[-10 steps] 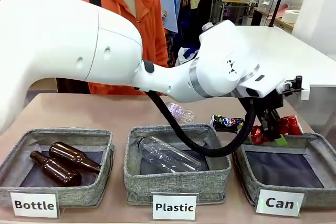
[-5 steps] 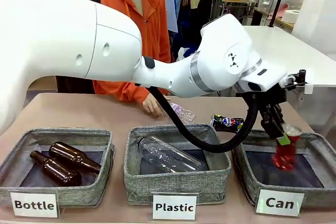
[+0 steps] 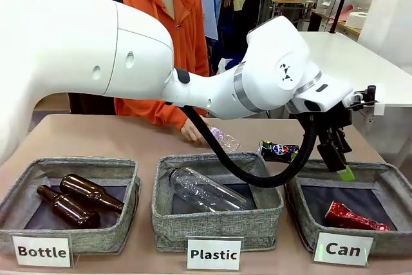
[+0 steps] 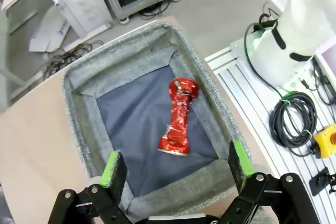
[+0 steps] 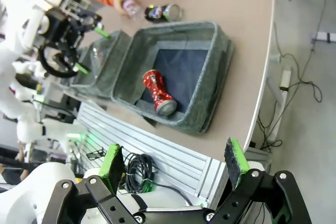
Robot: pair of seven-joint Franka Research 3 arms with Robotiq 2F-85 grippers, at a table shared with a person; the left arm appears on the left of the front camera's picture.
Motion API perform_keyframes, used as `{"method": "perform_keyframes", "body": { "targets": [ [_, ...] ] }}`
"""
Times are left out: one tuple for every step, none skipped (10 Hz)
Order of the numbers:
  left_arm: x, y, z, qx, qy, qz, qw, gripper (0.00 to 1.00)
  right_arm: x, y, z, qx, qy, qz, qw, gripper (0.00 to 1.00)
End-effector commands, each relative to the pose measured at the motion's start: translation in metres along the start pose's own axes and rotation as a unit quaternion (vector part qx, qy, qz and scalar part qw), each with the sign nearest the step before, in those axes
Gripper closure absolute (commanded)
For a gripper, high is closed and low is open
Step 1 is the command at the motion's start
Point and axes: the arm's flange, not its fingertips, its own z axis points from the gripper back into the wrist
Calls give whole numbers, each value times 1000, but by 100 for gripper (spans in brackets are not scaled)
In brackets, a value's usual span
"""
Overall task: Sort the can waste into the basket.
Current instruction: Pick up the can waste from the table and place it in the right Fabric basket.
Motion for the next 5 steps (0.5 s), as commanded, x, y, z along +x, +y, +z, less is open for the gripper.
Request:
{"method": "perform_keyframes", "body": {
  "targets": [
    [3,1,6,-12,-7,20,1000,0,8,3,1,5,-8,-11,1000,0],
    [2,-1,7,-13,-11,35,999,0,0,0,0,0,0,0,1000,0],
    [-2,-6,15,-12,-15,66,998,0,7,2,-4,36,-1,5,999,0],
    [-12,-21,36,-9,-26,98,995,0,21,10,-23,69,1,-3,998,0],
    [-18,-35,51,-11,-44,112,993,0,35,20,-44,74,7,1,997,0]
  ]
}}
